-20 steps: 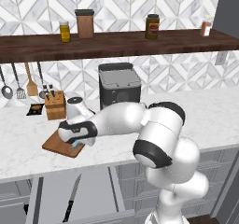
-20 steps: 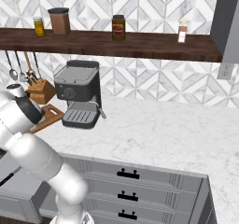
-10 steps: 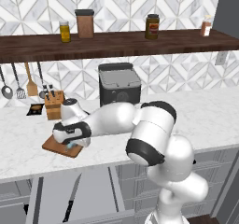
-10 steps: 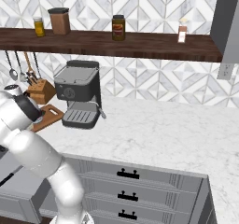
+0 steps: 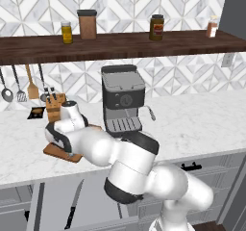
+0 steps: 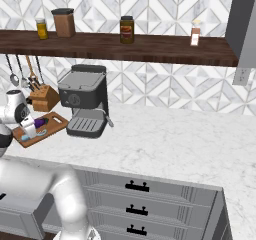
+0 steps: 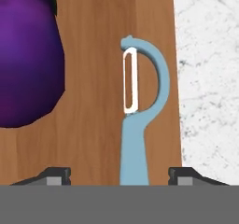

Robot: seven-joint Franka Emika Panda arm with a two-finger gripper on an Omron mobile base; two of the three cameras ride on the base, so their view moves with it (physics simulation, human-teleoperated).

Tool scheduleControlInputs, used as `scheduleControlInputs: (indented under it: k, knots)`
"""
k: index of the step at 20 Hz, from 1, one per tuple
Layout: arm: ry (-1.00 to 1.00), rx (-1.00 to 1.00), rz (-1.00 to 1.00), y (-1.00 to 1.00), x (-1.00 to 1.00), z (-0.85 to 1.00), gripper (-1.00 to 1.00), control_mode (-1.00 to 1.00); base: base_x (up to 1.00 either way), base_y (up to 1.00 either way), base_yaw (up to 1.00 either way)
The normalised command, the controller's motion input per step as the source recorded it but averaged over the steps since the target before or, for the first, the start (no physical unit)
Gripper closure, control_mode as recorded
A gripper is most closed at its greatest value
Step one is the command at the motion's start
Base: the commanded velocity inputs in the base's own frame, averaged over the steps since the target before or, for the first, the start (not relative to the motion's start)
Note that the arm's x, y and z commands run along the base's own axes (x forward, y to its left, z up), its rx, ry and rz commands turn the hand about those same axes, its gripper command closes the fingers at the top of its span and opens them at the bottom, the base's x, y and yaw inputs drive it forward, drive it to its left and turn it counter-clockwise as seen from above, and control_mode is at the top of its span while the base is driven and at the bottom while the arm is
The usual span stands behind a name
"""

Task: Place the appropriate cutting tool for cutting the eggplant skin on the cutting board.

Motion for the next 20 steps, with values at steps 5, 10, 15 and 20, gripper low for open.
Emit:
scheduleControlInputs:
  k: [5, 10, 15, 20]
  knots:
    - [0.00, 0.01, 0.00, 0.00, -0.09, 0.12, -1.00, -1.00, 0.00, 0.00, 0.00]
    - [-0.08, 0.01, 0.00, -0.04, -0.47, 0.44, -1.00, -1.00, 0.00, 0.00, 0.00]
    - [-0.08, 0.00, 0.00, -0.31, -0.65, 0.11, -1.00, -1.00, 0.00, 0.00, 0.00]
    - [-0.08, 0.00, 0.00, -0.85, -0.82, 0.00, -1.00, -1.00, 0.00, 0.00, 0.00]
